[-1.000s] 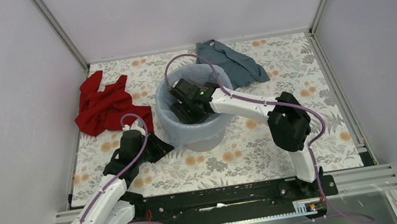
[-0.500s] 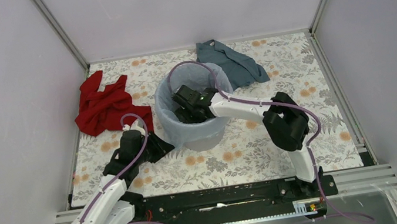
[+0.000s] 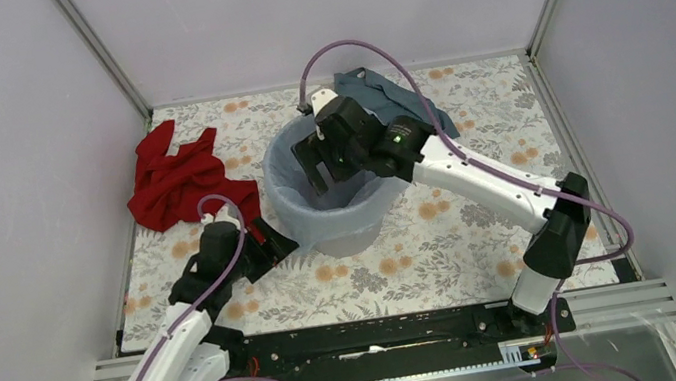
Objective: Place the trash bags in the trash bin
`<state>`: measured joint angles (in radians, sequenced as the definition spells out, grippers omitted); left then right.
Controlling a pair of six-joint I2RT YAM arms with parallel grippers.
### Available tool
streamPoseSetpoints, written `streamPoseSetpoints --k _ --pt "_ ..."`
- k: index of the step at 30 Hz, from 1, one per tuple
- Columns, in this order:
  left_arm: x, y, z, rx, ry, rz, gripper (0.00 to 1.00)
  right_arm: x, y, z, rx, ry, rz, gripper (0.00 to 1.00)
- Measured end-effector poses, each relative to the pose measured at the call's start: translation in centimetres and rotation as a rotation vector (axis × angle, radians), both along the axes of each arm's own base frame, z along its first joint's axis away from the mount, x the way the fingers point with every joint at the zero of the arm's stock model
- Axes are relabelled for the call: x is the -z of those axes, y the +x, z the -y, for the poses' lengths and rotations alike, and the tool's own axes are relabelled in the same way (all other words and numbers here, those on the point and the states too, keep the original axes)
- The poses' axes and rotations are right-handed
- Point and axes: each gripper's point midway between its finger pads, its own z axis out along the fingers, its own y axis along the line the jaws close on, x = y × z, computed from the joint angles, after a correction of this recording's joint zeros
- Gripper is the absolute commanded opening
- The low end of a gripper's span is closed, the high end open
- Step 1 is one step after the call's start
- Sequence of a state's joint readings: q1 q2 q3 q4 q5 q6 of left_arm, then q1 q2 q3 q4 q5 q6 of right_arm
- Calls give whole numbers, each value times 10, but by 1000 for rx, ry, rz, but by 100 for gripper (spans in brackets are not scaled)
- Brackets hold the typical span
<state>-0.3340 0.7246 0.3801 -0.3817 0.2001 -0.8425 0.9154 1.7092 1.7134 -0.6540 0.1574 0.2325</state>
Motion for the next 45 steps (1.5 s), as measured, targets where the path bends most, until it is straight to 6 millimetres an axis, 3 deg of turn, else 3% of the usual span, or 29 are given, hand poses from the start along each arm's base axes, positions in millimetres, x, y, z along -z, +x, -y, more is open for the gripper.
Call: streamPoseSetpoints --k 3,6,12,16,21,26,31,38,41,45 --pt "-18 2 -3 -18 -3 35 84 -22 3 8 10 9 58 100" --pt "-40 3 -6 -45 -14 79 85 -27 9 20 39 -26 108 99" --pt "-64 -3 -15 -99 -23 109 89 0 25 51 135 -199 167 99" --pt "-82 -10 -23 -128 -12 125 90 14 32 55 160 -262 174 100" --pt "-133 -10 -37 -172 12 217 92 14 31 49 147 -252 173 100" --pt "-173 -9 -47 -199 32 318 94 3 30 24 86 -145 164 98" --pt "-186 -7 -51 -196 68 350 99 -6 52 -4 84 -59 196 94" --pt "-208 -7 -52 -160 90 415 99 21 83 -11 121 -109 211 95" --pt "-221 -9 -49 -131 88 463 99 24 80 -10 116 -138 199 100" --pt "-251 -16 -41 -63 62 553 99 -3 55 -10 66 -106 189 100"
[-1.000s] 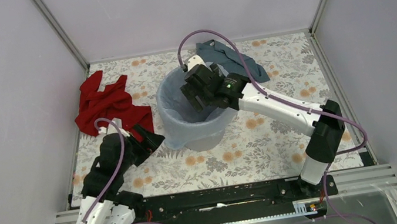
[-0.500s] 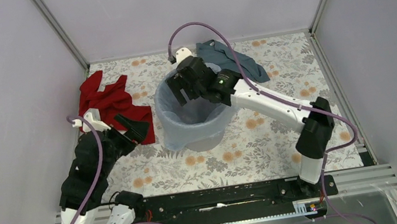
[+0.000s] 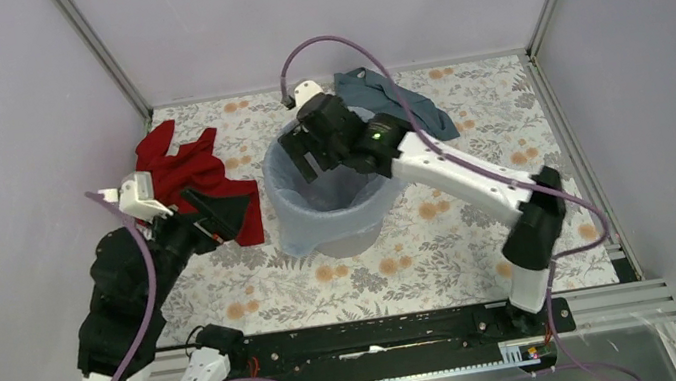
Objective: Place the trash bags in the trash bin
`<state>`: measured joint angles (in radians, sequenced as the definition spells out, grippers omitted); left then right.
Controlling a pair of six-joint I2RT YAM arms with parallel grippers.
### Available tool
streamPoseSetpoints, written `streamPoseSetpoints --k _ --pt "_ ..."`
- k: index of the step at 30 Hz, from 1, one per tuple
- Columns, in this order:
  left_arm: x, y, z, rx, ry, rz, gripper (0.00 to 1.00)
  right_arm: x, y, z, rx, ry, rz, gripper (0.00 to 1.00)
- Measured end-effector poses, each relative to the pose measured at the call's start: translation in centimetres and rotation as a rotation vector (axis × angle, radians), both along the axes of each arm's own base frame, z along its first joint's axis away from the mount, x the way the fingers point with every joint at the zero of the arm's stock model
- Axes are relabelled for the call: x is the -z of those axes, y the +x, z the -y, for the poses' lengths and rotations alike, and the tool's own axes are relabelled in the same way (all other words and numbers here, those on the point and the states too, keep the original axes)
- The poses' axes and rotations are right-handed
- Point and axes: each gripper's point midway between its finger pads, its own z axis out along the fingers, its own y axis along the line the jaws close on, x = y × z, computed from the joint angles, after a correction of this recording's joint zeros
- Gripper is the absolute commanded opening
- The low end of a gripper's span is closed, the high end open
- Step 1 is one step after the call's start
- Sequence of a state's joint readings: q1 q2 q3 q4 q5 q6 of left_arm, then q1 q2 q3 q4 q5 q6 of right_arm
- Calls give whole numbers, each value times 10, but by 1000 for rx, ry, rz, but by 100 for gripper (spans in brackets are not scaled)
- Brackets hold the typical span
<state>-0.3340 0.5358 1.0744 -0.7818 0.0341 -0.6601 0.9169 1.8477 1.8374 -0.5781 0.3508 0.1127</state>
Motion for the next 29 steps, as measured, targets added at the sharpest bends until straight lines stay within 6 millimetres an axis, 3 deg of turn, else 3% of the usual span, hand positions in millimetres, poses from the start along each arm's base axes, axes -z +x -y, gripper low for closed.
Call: streamPoseSetpoints --k 3,5,8,11,16,18,21,29 --pt "-43 -5 7 57 -14 112 99 -46 -30 10 -56 81 8 100" --pt "-79 -9 10 89 -25 216 99 -91 -50 26 -83 166 48 100" --pt "-128 -19 10 114 -32 366 99 -175 -87 69 -109 335 167 100" --pt "-172 -30 5 115 -33 505 99 -240 -127 117 -133 489 284 100" --pt "-227 -43 0 105 -42 664 99 -307 -183 188 -166 692 445 100" --pt "-242 -43 0 102 -46 695 99 -321 -196 205 -168 742 486 100" --pt "-252 -37 2 101 -51 712 99 -325 -198 213 -149 757 502 100" --pt "-247 -18 9 108 -50 674 99 -286 -180 199 -106 679 447 100"
